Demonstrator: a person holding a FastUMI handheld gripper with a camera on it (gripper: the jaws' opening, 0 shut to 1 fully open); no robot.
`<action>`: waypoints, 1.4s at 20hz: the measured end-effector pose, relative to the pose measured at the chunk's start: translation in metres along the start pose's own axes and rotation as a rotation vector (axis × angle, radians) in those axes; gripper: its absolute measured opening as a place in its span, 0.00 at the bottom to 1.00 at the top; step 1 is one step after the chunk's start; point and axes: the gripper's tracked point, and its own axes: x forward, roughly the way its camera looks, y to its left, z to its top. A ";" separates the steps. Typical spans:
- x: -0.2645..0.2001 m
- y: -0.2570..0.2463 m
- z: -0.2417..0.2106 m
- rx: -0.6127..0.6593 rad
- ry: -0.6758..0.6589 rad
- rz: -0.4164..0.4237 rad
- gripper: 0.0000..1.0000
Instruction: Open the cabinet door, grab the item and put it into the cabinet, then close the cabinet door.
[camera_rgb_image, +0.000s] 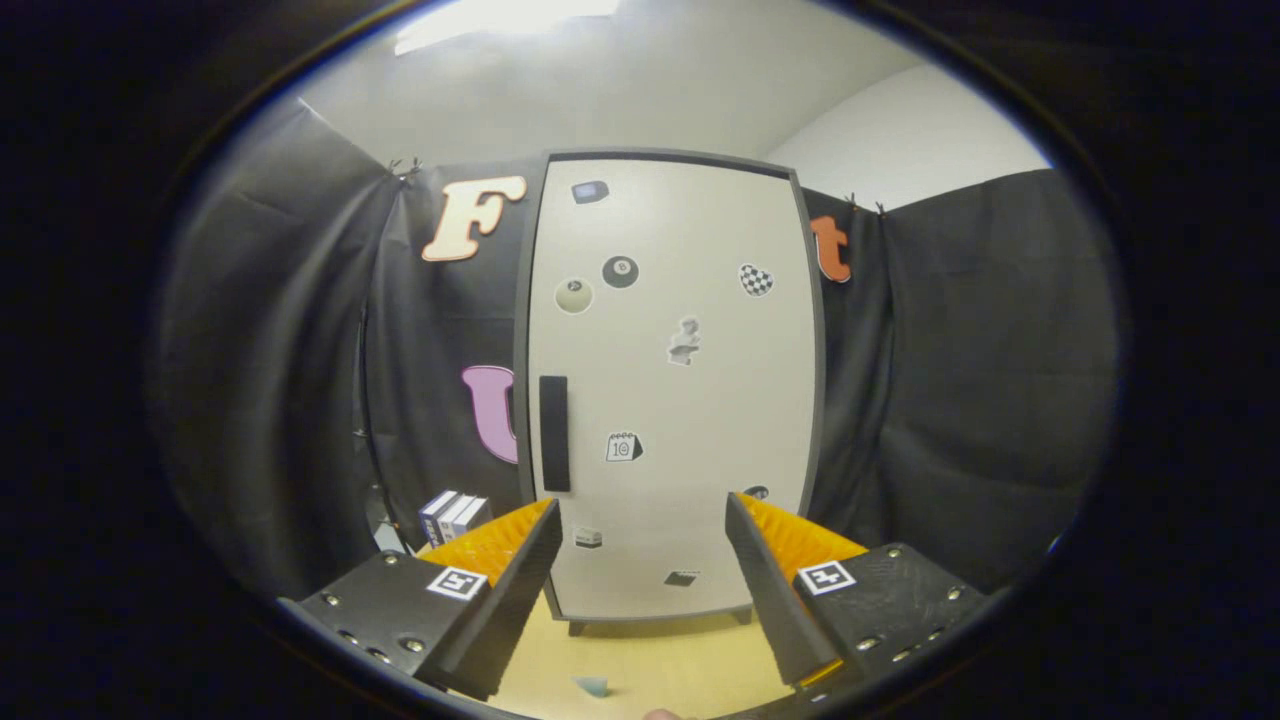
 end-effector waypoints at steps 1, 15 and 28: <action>0.007 0.005 0.002 0.005 -0.001 0.011 0.97; 0.150 0.090 -0.013 -0.017 0.052 0.108 0.97; 0.194 0.102 -0.019 0.004 0.071 0.080 0.39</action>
